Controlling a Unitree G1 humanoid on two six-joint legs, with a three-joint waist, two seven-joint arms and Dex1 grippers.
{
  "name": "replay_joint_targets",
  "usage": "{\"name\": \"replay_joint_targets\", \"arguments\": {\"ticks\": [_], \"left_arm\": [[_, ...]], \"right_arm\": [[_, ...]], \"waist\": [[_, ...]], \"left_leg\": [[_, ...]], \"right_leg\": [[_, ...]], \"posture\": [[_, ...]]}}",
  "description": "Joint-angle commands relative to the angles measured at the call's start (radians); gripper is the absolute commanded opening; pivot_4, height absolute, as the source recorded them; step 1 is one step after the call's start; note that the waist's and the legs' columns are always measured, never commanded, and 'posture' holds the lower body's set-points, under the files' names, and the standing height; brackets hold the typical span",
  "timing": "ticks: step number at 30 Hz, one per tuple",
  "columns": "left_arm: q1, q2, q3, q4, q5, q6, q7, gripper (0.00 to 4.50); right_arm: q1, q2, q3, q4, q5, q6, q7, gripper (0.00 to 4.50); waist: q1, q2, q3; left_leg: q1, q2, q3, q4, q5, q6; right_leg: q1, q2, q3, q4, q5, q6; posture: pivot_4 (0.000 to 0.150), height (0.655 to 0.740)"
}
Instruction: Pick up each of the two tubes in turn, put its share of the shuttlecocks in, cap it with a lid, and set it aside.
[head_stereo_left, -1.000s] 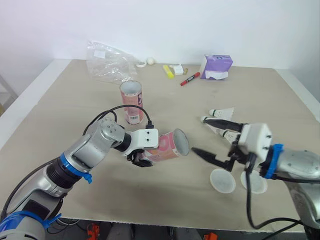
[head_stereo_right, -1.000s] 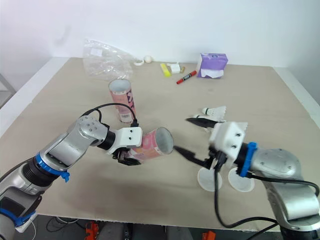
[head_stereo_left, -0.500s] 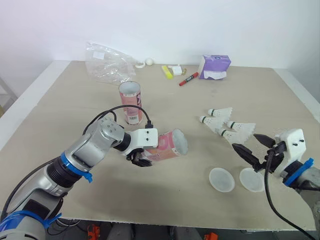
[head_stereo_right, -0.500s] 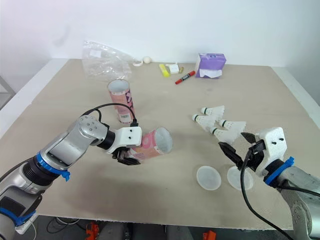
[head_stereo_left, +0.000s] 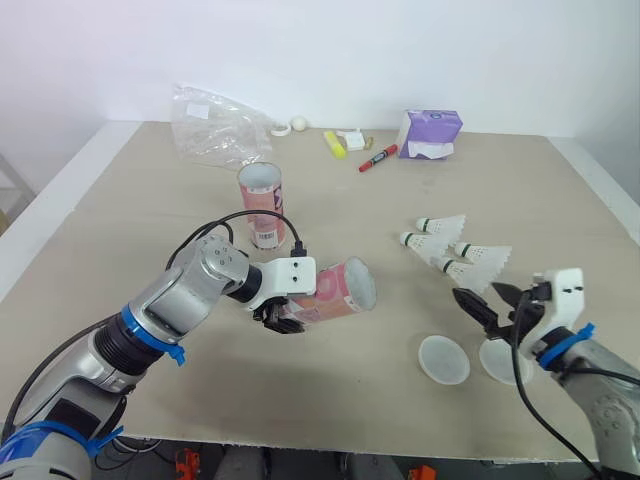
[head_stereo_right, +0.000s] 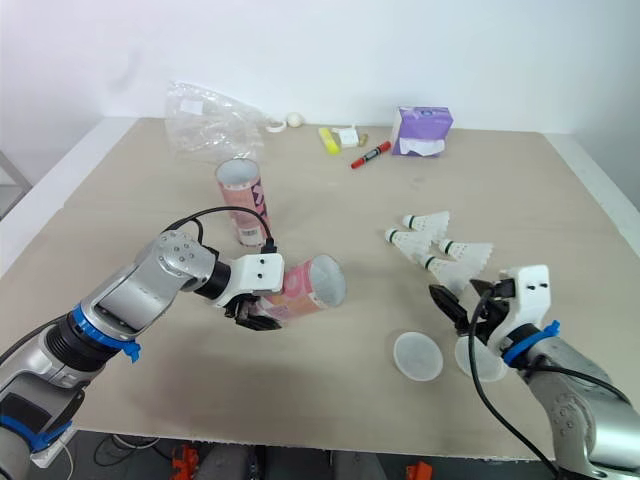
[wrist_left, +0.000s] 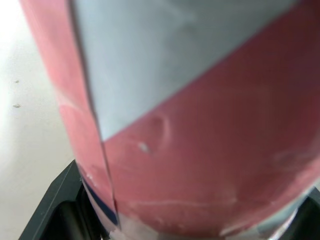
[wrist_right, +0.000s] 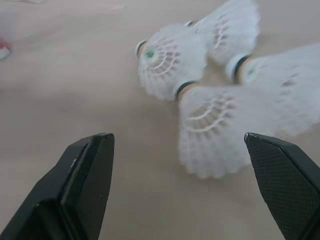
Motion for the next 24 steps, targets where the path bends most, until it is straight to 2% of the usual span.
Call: {"name": "replay_joint_targets", "arguments": {"ticks": [1,12,16,18,19,20,21,22,24], "left_arm": [[0.006,0.002,-0.023,0.018,0.017,0.005,0.014,3.21],[0.021,0.008,-0.02,-0.004,0.015,0.019,0.022,3.21],[0.027,0.008,-0.02,-0.008,0.015,0.021,0.027,3.21],[0.027,0.007,-0.02,-0.009,0.015,0.022,0.03,3.21],[0.027,0.006,-0.021,-0.009,0.015,0.021,0.031,3.21],[0.027,0.005,-0.021,-0.009,0.015,0.021,0.032,3.21],[0.027,0.004,-0.021,-0.008,0.016,0.02,0.033,3.21],[0.027,0.003,-0.021,-0.007,0.016,0.019,0.033,3.21],[0.027,0.001,-0.021,-0.006,0.015,0.018,0.034,3.21]], "right_arm": [[-0.051,0.009,0.002,0.037,-0.001,-0.026,-0.009,4.45],[-0.146,0.024,0.047,0.157,-0.046,-0.061,-0.023,4.45],[-0.182,0.033,0.044,0.18,-0.04,-0.065,-0.033,3.54],[-0.183,0.031,0.047,0.183,-0.044,-0.065,-0.029,2.27],[-0.184,0.032,0.048,0.187,-0.046,-0.066,-0.028,2.21],[-0.184,0.032,0.049,0.189,-0.048,-0.067,-0.027,1.52],[-0.182,0.034,0.051,0.192,-0.05,-0.069,-0.026,1.31],[-0.181,0.034,0.052,0.193,-0.052,-0.07,-0.026,0.88],[-0.177,0.036,0.052,0.19,-0.052,-0.07,-0.025,0.48]], "waist": [[0.0,0.0,0.0],[0.0,0.001,0.0],[-0.001,0.001,0.0],[0.0,0.001,0.0],[-0.001,0.001,0.0],[-0.001,0.001,0.0],[-0.001,0.001,0.0],[-0.001,0.001,0.0],[-0.001,0.001,0.0]], "left_leg": [[0.0,0.0,0.0,0.0,0.0,0.0],[0.0,0.0,0.0,0.0,0.0,0.0],[0.0,0.0,0.0,0.0,0.0,0.0],[0.0,0.0,0.0,0.0,0.0,0.0],[0.0,0.0,0.0,0.0,0.0,0.0],[0.0,-0.001,0.0,0.0,0.0,0.0],[0.0,-0.001,0.0,0.0,0.0,0.0],[0.0,-0.001,0.0,0.0,0.0,0.0],[0.0,-0.001,0.0,0.0,0.0,0.0]], "right_leg": [[0.0,0.0,0.0,0.0,0.0,0.0],[0.0,0.0,0.0,0.0,0.0,0.0],[0.0,0.0,0.001,0.0,0.0,0.0],[0.0,0.0,0.0,0.0,0.0,0.0],[0.0,0.0,0.0,0.0,0.0,0.0],[0.0,0.0,0.001,0.0,0.0,0.0],[0.0,0.0,0.001,0.0,0.0,0.0],[0.0,0.0,0.001,0.0,0.0,0.0],[0.0,0.0,0.001,0.0,0.0,0.0]], "posture": [[0.15,0.74],[0.15,0.74],[0.15,0.74],[0.15,0.74],[0.15,0.74],[0.15,0.74],[0.15,0.74],[0.15,0.74],[0.15,0.74]]}}
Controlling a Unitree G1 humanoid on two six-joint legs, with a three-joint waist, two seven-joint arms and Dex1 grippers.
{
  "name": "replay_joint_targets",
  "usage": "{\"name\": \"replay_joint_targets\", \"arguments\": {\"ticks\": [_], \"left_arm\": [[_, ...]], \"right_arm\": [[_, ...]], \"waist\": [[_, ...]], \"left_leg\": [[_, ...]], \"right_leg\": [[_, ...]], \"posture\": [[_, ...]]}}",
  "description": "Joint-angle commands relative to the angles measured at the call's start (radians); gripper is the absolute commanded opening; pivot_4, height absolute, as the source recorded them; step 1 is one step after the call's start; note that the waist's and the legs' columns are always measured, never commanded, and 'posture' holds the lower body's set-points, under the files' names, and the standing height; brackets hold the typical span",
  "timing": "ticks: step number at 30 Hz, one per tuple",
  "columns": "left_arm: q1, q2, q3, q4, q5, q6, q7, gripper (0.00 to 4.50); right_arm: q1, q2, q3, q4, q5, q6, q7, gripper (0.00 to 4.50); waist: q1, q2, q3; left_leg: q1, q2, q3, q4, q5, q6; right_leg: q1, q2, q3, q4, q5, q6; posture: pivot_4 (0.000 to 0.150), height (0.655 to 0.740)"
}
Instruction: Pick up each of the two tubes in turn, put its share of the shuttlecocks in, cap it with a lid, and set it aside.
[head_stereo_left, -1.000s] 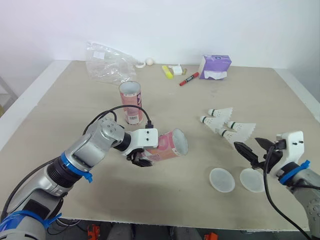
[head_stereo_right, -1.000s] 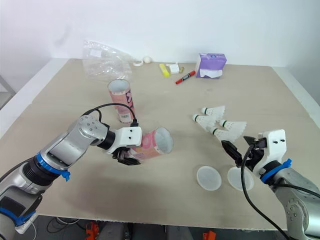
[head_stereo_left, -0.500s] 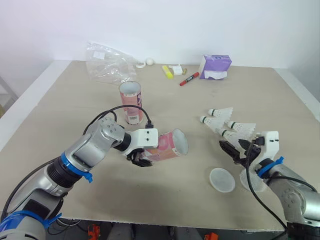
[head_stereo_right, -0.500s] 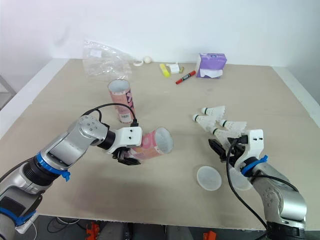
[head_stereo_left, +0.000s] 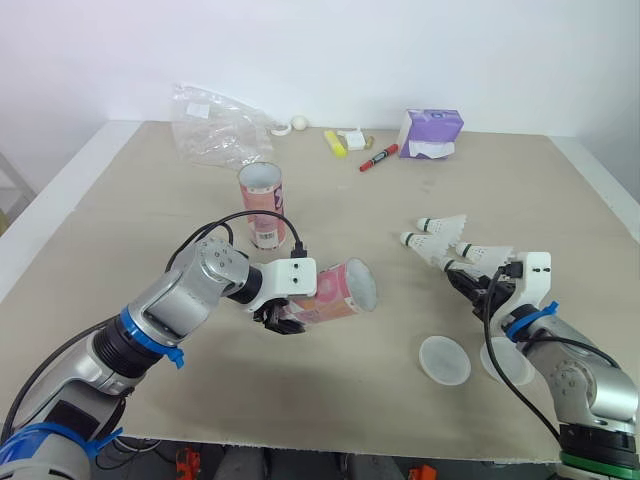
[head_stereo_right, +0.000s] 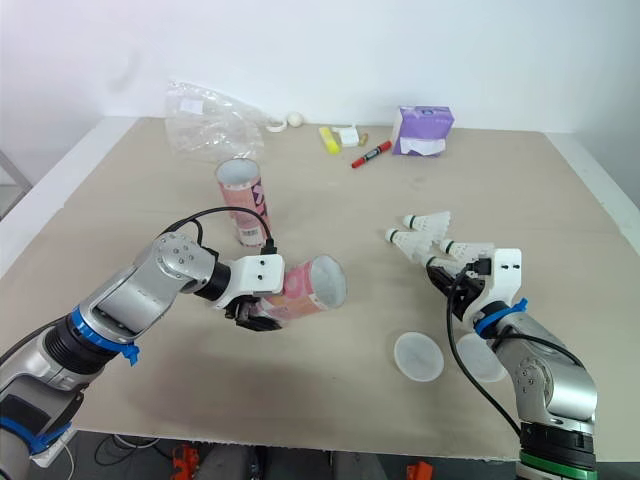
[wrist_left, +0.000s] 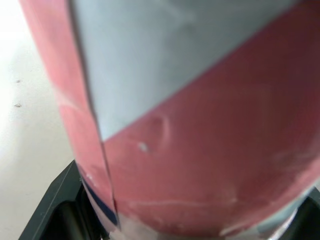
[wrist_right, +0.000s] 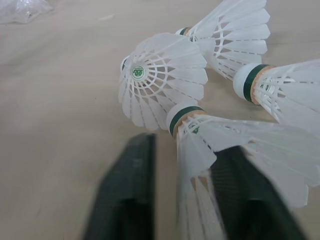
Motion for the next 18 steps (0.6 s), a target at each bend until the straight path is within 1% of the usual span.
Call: {"name": "replay_joint_targets", "arguments": {"ticks": [1,6,11,14,15,18], "left_arm": [[0.017,-0.002,-0.022,0.019,0.014,0.006,0.02,3.21],[0.013,-0.008,-0.024,0.026,0.014,0.002,0.021,3.21],[0.01,-0.009,-0.022,0.046,0.015,-0.013,0.018,3.21],[0.009,-0.008,-0.022,0.055,0.016,-0.022,0.014,3.21],[0.008,-0.008,-0.022,0.058,0.016,-0.026,0.013,3.21],[0.005,-0.011,-0.025,0.07,0.018,-0.038,0.009,3.21]], "right_arm": [[0.0,0.0,-0.013,-0.011,0.001,-0.02,0.003,0.23],[0.022,-0.004,-0.02,-0.051,0.007,-0.012,0.001,0.23],[0.093,-0.094,-0.088,-0.314,0.121,0.082,0.041,0.23],[0.115,-0.194,-0.15,-0.443,0.21,0.118,0.109,0.23],[0.119,-0.232,-0.164,-0.474,0.217,0.112,0.138,0.23],[0.102,-0.396,-0.202,-0.561,0.185,0.028,0.285,0.23]], "waist": [[0.0,0.0,0.0],[0.0,0.0,0.0],[0.002,0.003,0.0],[0.001,0.003,0.0],[0.001,0.003,0.0],[0.0,0.003,0.0]], "left_leg": [[0.0,0.0,0.0,0.0,0.0,0.0],[0.0,0.0,0.0,0.0,0.0,0.0],[-0.001,-0.001,-0.001,0.0,0.0,0.0],[-0.001,-0.002,-0.001,0.0,0.0,0.0],[-0.001,-0.002,-0.001,0.001,0.0,0.001],[-0.001,-0.002,-0.001,0.001,0.001,0.001]], "right_leg": [[0.0,0.0,0.0,0.0,0.0,0.0],[0.0,0.0,0.0,0.0,0.0,0.0],[0.0,0.0,0.0,0.0,0.0,0.0],[0.0,-0.001,0.001,0.0,-0.001,0.001],[0.0,0.0,0.001,0.0,0.0,0.001],[0.0,0.0,0.002,0.0,0.0,0.001]], "posture": [[0.15,0.74],[0.15,0.74],[0.15,0.74],[0.15,0.74],[0.15,0.74],[0.15,0.74]]}}
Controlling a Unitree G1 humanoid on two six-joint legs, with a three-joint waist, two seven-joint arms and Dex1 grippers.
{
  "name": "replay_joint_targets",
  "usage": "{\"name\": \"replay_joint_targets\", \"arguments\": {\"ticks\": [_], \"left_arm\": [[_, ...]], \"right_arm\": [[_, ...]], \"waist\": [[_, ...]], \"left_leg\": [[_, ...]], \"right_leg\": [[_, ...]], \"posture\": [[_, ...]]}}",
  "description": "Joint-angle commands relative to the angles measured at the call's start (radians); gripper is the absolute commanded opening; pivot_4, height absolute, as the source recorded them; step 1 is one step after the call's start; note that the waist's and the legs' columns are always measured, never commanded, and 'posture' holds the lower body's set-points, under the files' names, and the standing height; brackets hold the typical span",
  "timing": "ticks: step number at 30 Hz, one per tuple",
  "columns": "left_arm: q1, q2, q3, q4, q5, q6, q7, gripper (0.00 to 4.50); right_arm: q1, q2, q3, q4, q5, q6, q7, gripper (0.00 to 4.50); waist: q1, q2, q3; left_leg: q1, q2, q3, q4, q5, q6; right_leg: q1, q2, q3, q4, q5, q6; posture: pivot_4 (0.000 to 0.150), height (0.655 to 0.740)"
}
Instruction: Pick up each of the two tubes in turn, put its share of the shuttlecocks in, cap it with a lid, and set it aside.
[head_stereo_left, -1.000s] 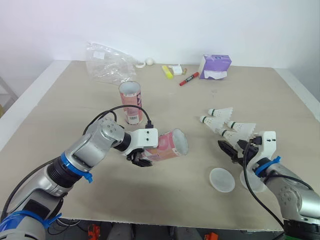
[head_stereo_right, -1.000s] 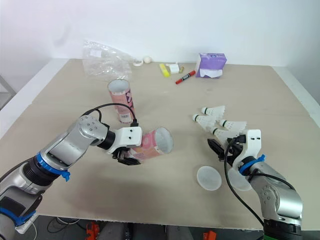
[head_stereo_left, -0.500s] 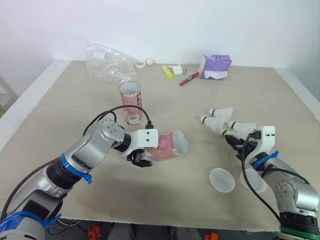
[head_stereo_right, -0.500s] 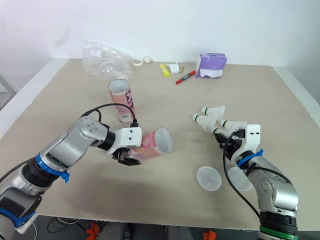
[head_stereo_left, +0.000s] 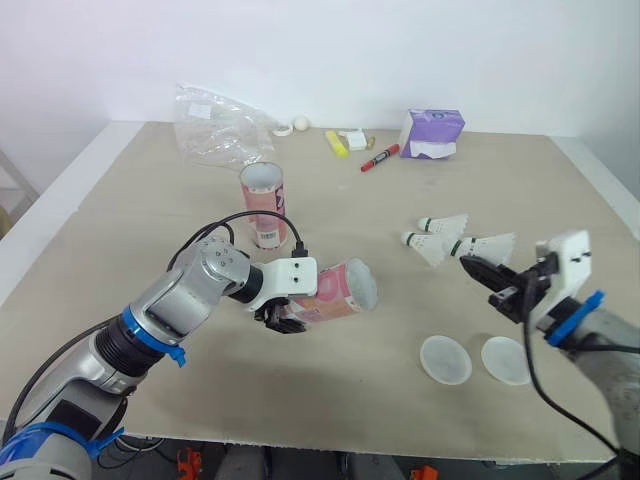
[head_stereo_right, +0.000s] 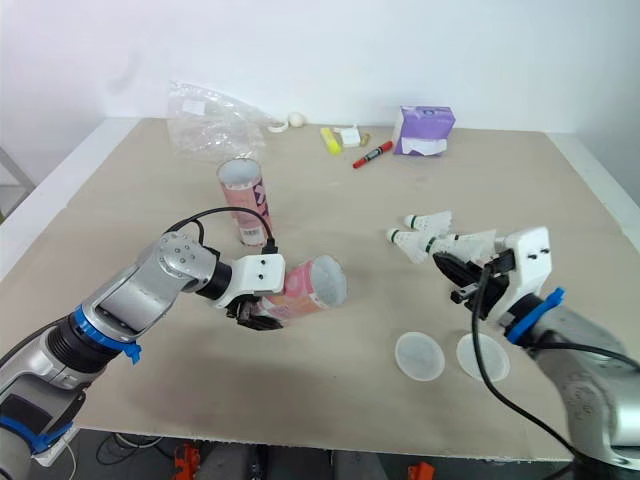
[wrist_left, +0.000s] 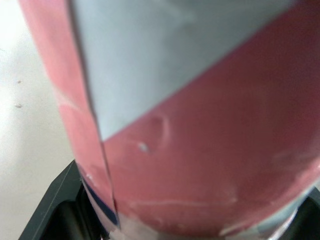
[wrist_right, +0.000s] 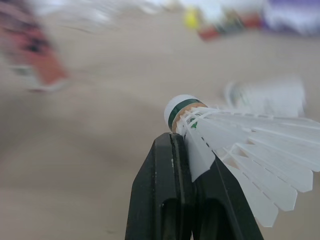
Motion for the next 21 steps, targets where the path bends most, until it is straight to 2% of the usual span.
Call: {"name": "replay_joint_targets", "arguments": {"ticks": [1,4,8,14,21], "left_arm": [[0.006,-0.004,-0.027,0.041,0.02,-0.01,0.011,3.21],[0.002,-0.009,-0.029,0.05,0.022,-0.015,0.01,3.21],[-0.004,-0.019,-0.031,0.069,0.026,-0.027,0.01,3.21],[-0.001,-0.025,-0.024,0.062,0.027,-0.017,0.011,3.21],[0.008,-0.019,-0.019,0.048,0.028,-0.001,0.015,3.21]], "right_arm": [[-0.033,-0.161,-0.072,-0.127,-0.008,-0.1,0.167,0.23],[-0.038,-0.228,-0.043,-0.153,-0.039,-0.176,0.256,0.23],[-0.09,-0.294,0.104,-0.24,-0.132,-0.311,0.338,0.23],[-0.179,-0.257,0.316,-0.209,-0.251,-0.376,0.309,0.23],[-0.297,-0.229,0.464,-0.16,-0.343,-0.411,0.335,0.23]], "waist": [[0.0,0.0,0.0],[0.001,-0.004,0.0],[0.001,-0.004,0.0],[0.005,-0.007,0.001],[0.005,-0.007,0.001]], "left_leg": [[0.0,0.0,0.0,0.0,0.0,0.0],[0.001,0.0,-0.001,0.0,0.0,0.0],[0.0,-0.001,0.001,0.0,0.0,0.0],[-0.001,-0.002,0.003,0.0,0.001,-0.001],[-0.002,-0.004,0.004,0.0,0.002,0.0]], "right_leg": [[0.0,0.0,0.0,0.0,0.0,0.0],[0.0,0.0,-0.001,0.0,0.0,0.0],[0.0,-0.002,-0.001,0.0,0.0,0.0],[0.0,-0.006,-0.002,-0.001,0.0,0.0],[0.0,-0.01,-0.004,-0.001,-0.001,0.002]], "posture": [[0.15,0.74],[0.15,0.74],[0.15,0.74],[0.15,0.74],[0.15,0.74]]}}
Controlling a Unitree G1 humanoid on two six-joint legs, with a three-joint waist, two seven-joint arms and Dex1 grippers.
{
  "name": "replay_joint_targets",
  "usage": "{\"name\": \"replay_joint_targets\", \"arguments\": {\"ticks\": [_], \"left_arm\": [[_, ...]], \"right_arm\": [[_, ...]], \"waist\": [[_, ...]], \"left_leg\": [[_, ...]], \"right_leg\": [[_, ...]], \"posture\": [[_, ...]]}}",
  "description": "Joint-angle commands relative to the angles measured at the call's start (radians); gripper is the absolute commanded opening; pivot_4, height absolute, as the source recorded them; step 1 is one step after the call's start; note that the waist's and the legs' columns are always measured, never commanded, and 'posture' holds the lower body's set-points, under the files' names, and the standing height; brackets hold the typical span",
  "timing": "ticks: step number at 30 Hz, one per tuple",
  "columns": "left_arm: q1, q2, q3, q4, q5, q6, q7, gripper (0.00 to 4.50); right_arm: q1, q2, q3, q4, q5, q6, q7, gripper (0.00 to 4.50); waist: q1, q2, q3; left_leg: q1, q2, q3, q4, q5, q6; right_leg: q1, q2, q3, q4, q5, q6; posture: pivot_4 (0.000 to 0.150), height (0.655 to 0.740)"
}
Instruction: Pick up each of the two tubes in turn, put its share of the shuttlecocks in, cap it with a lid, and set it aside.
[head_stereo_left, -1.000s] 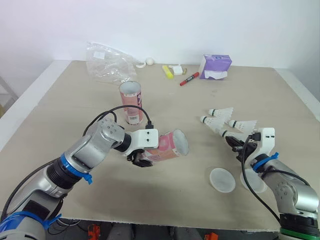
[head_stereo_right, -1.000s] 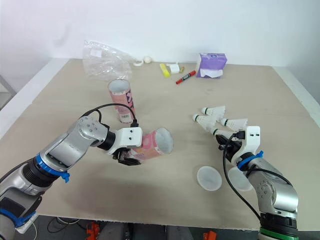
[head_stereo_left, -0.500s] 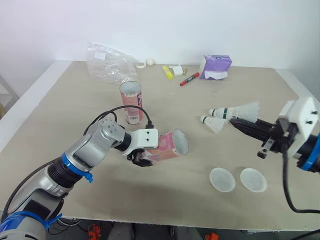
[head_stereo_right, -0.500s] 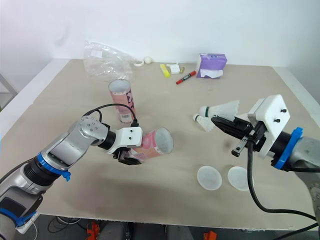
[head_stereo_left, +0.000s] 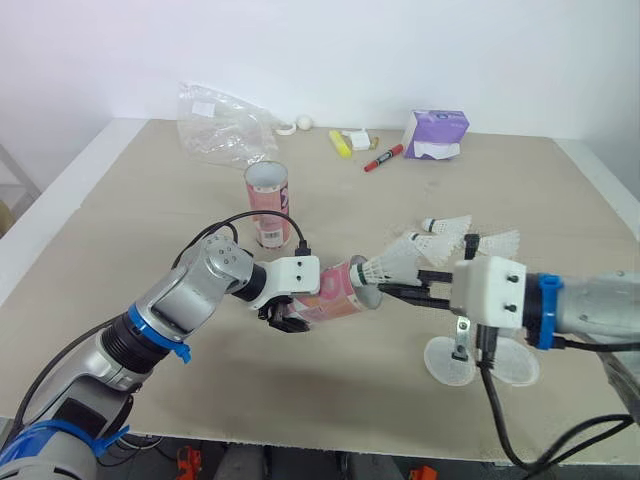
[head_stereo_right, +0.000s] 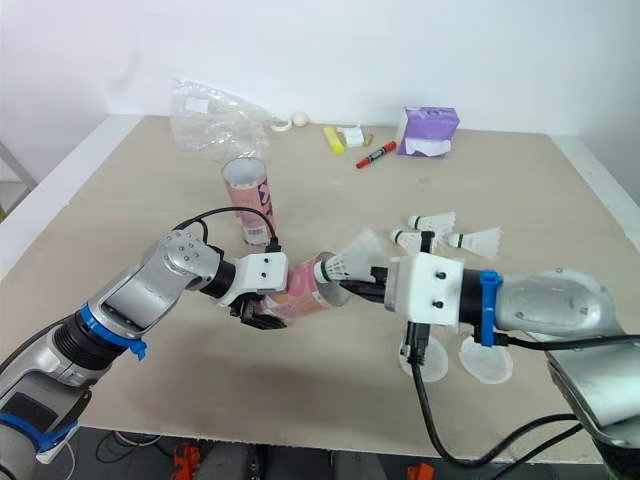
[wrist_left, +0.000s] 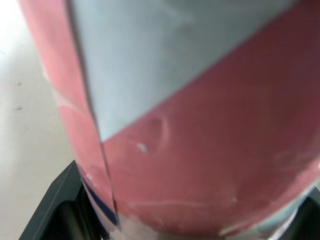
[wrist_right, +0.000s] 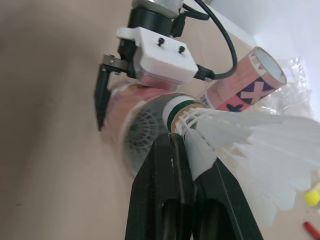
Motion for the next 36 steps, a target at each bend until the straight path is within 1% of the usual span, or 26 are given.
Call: {"name": "replay_joint_targets", "arguments": {"ticks": [1,2,4,5,6,7,8,11,12,14,15,19,21,22,23,24,25,26,27,30,31,32,33,36], "left_arm": [[0.017,0.007,-0.023,0.013,0.027,0.022,0.029,3.21],[0.02,0.008,-0.022,0.009,0.027,0.025,0.03,3.21],[0.023,0.009,-0.022,0.005,0.027,0.028,0.032,3.21],[0.024,0.01,-0.021,0.004,0.026,0.029,0.033,3.21],[0.025,0.011,-0.021,0.003,0.026,0.03,0.034,3.21],[0.026,0.011,-0.02,0.003,0.025,0.03,0.034,3.21],[0.026,0.011,-0.021,0.003,0.025,0.03,0.035,3.21],[0.026,0.012,-0.021,0.004,0.025,0.029,0.035,3.21],[0.026,0.012,-0.022,0.005,0.026,0.028,0.034,3.21],[0.024,0.011,-0.023,0.009,0.027,0.025,0.034,3.21],[0.023,0.009,-0.024,0.01,0.027,0.023,0.034,3.21],[0.017,0.004,-0.028,0.017,0.028,0.017,0.032,3.21],[0.016,0.004,-0.03,0.018,0.028,0.013,0.03,3.21],[0.016,0.004,-0.031,0.019,0.028,0.011,0.029,3.21],[0.016,0.004,-0.031,0.02,0.029,0.009,0.028,3.21],[0.016,0.004,-0.032,0.02,0.029,0.008,0.028,3.21],[0.016,0.004,-0.032,0.02,0.029,0.007,0.028,3.21],[0.016,0.003,-0.032,0.02,0.029,0.005,0.028,3.21],[0.016,0.003,-0.032,0.021,0.03,0.004,0.028,3.21],[0.015,-0.002,-0.031,0.022,0.029,0.004,0.03,3.21],[0.015,-0.002,-0.031,0.022,0.029,0.005,0.031,3.21],[0.015,-0.003,-0.031,0.022,0.03,0.005,0.032,3.21],[0.016,-0.004,-0.032,0.022,0.03,0.005,0.032,3.21],[0.017,-0.007,-0.034,0.022,0.032,0.005,0.034,3.21]], "right_arm": [[-0.037,0.009,0.037,0.0,-0.027,-0.029,0.023,0.23],[-0.041,0.012,0.043,0.002,-0.027,-0.03,0.028,0.59],[-0.044,0.014,0.046,0.004,-0.025,-0.029,0.035,1.0],[-0.046,0.014,0.043,0.003,-0.02,-0.027,0.039,1.37],[-0.047,0.014,0.041,0.002,-0.017,-0.026,0.044,1.89],[-0.047,0.012,0.034,-0.003,-0.003,-0.018,0.052,1.89],[-0.048,0.012,0.027,-0.006,0.006,-0.014,0.056,2.24],[-0.059,0.022,-0.02,-0.014,0.075,0.023,0.049,3.0],[-0.064,0.027,-0.047,-0.015,0.118,0.049,0.039,3.56],[-0.067,0.023,-0.098,-0.007,0.178,0.092,0.031,4.32],[-0.065,0.015,-0.12,0.003,0.196,0.107,0.036,4.44],[-0.041,-0.029,-0.201,0.071,0.223,0.149,0.067,4.44],[-0.042,-0.048,-0.207,0.112,0.219,0.163,0.078,4.44],[-0.053,-0.056,-0.186,0.128,0.207,0.158,0.092,4.22],[-0.069,-0.06,-0.16,0.138,0.194,0.154,0.101,3.89],[-0.085,-0.061,-0.132,0.141,0.184,0.155,0.104,3.79],[-0.107,-0.056,-0.095,0.142,0.17,0.156,0.107,3.29],[-0.125,-0.053,-0.064,0.143,0.157,0.156,0.108,2.88],[-0.139,-0.05,-0.04,0.143,0.147,0.156,0.112,2.6],[-0.195,-0.034,0.067,0.148,0.103,0.158,0.133,1.12],[-0.217,-0.024,0.103,0.152,0.086,0.156,0.138,0.81],[-0.235,-0.015,0.129,0.156,0.074,0.157,0.141,0.24],[-0.256,-0.003,0.153,0.164,0.064,0.157,0.148,0.1],[-0.322,0.038,0.237,0.196,0.015,0.153,0.174,0.1]], "waist": [[0.0,0.0,0.0],[0.0,0.0,0.0],[0.0,0.0,0.0],[0.0,0.0,0.0],[0.0,0.0,0.0],[0.0,0.0,0.0],[0.0,0.0,0.0],[0.0,0.0,0.0],[0.0,0.0,0.0],[0.0,0.0,0.0],[0.0,-0.001,0.0],[0.001,-0.001,0.0],[0.0,-0.001,0.0],[0.0,0.0,0.0],[0.0,0.0,0.0],[-0.001,0.0,0.0],[-0.001,0.0,0.0],[-0.001,0.0,0.0],[-0.001,0.0,0.0],[0.0,0.0,0.0],[0.0,0.0,0.0],[0.0,0.0,0.0],[0.0,0.0,0.0],[0.0,0.0,0.0]], "left_leg": [[0.0,0.0,-0.001,0.0,0.0,0.0],[0.0,0.0,-0.001,0.0,0.0,0.0],[0.0,0.0,-0.001,0.0,0.0,0.0],[0.0,0.0,-0.001,0.0,0.0,0.0],[0.0,0.0,-0.001,0.0,0.0,0.0],[0.0,0.0,-0.001,0.0,0.0,0.0],[0.0,0.0,-0.001,0.0,0.0,0.0],[0.0,0.0,-0.001,0.0,0.0,0.0],[0.0,0.0,-0.001,0.0,0.0,0.0],[0.0,0.0,-0.001,0.0,0.0,0.0],[0.0,0.0,-0.001,0.0,0.0,0.0],[0.0,0.0,-0.001,0.0,0.0,0.0],[0.0,0.0,-0.001,0.0,0.0,0.0],[0.0,0.0,-0.001,0.0,0.0,0.0],[0.0,0.0,-0.001,0.0,0.0,0.0],[0.0,0.0,-0.001,0.0,0.0,0.0],[0.0,0.0,-0.001,0.0,0.0,0.0],[0.0,0.0,-0.001,0.0,0.0,0.0],[0.0,0.0,-0.001,0.0,0.0,0.0],[0.0,0.0,-0.001,0.0,0.0,0.001],[0.0,0.0,-0.001,0.0,0.0,0.001],[0.0,0.0,0.0,0.0,0.0,0.001],[0.0,0.0,0.0,0.0,0.0,0.001],[0.0,0.0,0.0,0.0,0.0,0.001]], "right_leg": [[0.0,0.0,-0.001,0.0,0.0,0.0],[0.0,0.0,-0.001,0.0,0.0,0.0],[0.0,0.0,-0.001,0.0,0.0,0.0],[0.0,0.0,-0.001,0.0,0.0,0.0],[0.0,0.0,-0.001,0.0,0.0,0.0],[0.0,0.0,-0.001,0.0,0.0,0.0],[0.0,0.0,-0.001,0.0,0.0,0.0],[0.0,0.0,-0.001,0.0,0.0,0.0],[0.0,0.0,-0.001,0.0,0.0,0.0],[0.0,0.0,-0.001,0.0,0.0,0.0],[0.0,0.0,-0.001,0.0,0.0,0.0],[0.001,0.0,-0.002,0.0,0.0,0.0],[0.001,0.0,-0.002,0.0,0.0,0.0],[0.001,0.0,-0.001,0.0,0.0,0.0],[0.001,0.0,-0.002,0.0,0.0,0.0],[0.001,0.0,-0.002,0.0,0.0,0.0],[0.001,0.0,-0.002,0.0,0.0,0.0],[0.001,0.0,-0.002,0.0,0.0,0.0],[0.001,0.0,-0.002,0.0,0.0,0.0],[0.001,0.0,-0.002,0.0,0.0,0.0],[0.0,0.0,-0.002,0.0,0.0,0.0],[0.0,-0.001,-0.002,0.0,0.0,0.0],[0.0,-0.001,-0.002,0.0,0.0,0.0],[0.001,-0.001,-0.002,0.0,0.0,0.0]], "posture": [[0.15,0.74],[0.15,0.74],[0.15,0.74],[0.15,0.74],[0.15,0.74],[0.15,0.74],[0.15,0.74],[0.15,0.74],[0.15,0.74],[0.15,0.74],[0.15,0.74],[0.15,0.74],[0.15,0.74],[0.15,0.74],[0.15,0.74],[0.15,0.74],[0.15,0.74],[0.15,0.74],[0.15,0.74],[0.15,0.74],[0.15,0.74],[0.15,0.74],[0.15,0.74],[0.15,0.74]]}}
